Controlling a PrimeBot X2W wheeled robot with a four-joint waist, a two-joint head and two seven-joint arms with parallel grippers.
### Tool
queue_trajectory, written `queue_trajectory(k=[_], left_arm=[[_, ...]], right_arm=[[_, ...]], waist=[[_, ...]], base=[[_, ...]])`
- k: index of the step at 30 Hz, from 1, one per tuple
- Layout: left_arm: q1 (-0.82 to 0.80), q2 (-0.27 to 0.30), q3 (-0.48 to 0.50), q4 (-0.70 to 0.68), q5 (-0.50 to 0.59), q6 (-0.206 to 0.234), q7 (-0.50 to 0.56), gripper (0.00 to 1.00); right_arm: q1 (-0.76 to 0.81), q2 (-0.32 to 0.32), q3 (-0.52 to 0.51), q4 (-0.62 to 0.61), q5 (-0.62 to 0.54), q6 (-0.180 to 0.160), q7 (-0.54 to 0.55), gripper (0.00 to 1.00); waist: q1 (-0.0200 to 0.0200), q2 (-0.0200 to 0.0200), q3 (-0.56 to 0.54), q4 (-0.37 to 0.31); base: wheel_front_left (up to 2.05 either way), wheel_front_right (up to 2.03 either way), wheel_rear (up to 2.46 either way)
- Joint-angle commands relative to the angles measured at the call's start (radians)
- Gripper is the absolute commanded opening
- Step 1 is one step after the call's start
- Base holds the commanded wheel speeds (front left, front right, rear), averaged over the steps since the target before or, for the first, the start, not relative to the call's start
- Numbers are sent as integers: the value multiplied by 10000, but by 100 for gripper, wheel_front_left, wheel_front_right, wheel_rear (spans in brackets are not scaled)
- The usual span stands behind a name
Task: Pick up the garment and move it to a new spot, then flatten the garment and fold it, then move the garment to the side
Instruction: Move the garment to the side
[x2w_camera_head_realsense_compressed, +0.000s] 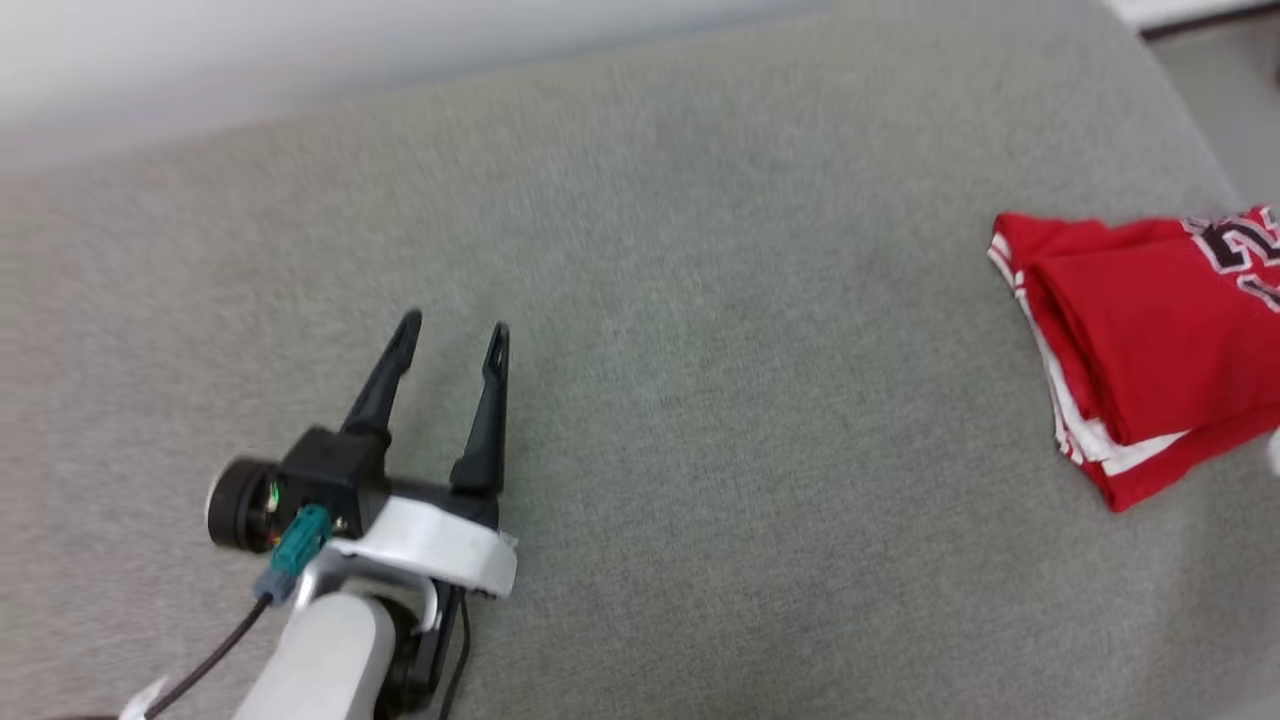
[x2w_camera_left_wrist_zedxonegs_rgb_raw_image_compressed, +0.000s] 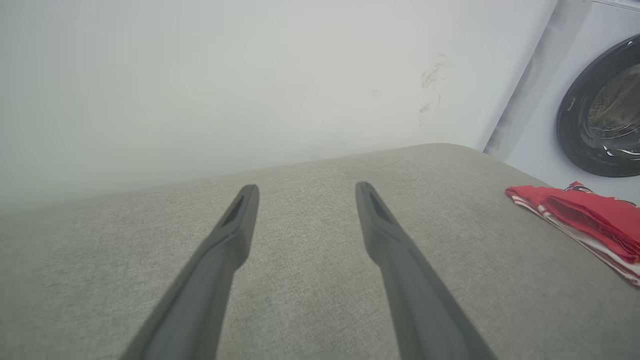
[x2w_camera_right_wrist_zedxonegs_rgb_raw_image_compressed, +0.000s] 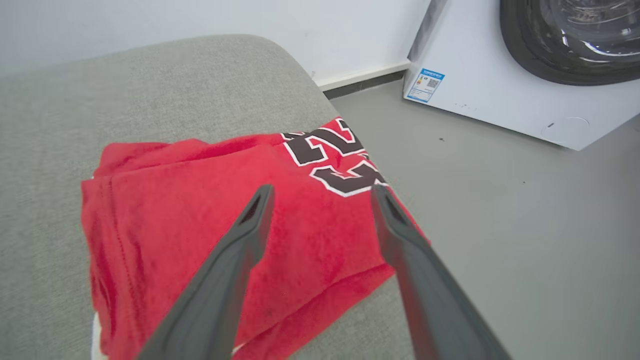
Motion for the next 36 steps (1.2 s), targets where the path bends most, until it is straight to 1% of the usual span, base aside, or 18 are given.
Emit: queue_trajectory(k=[1,6,10,19,23,28,33,36], left_arm=[[316,-89,46,131,-132,85,-91,100],[895,-167,174,448,-426,200,-204,100],[1312,-221,335,709,-659,314,-305,100],[1680,-53,678,1095,-842,426,-479,100],[1757,56,854,1281,-826,408,-554,100],[1865,192,858,1520,-775,271,-618,100],[2061,132,818,1734,-771,184,-638,100],[2123,74,787,1818,-776,166,-649,100]], right_arm=[[436,196,107,-325,-25,-7,-124,100],[1594,680,540,-1562,138,-7,-249,100],[2607,1033,893,-2831,202,-5,-249,100],[4418,1913,1564,-5876,112,-5,-138,100],[4972,2274,1696,-6858,-98,-7,-90,100],[5629,2726,1622,-7804,-565,-5,-10,100],[6328,2914,1663,-8491,-847,-5,-33,100],[6572,2963,1652,-8676,-931,-5,-163,100]], waist=[[1,0,-964,237],[1,0,-1714,584],[1,0,-2219,948],[1,0,-2787,2024],[1,0,-2936,2419],[1,0,-3106,2613],[1,0,-3304,2563],[1,0,-3340,2516]], base=[[0,0,0],[0,0,0],[0,0,0],[0,0,0],[0,0,0],[0,0,0],[0,0,0],[0,0,0]])
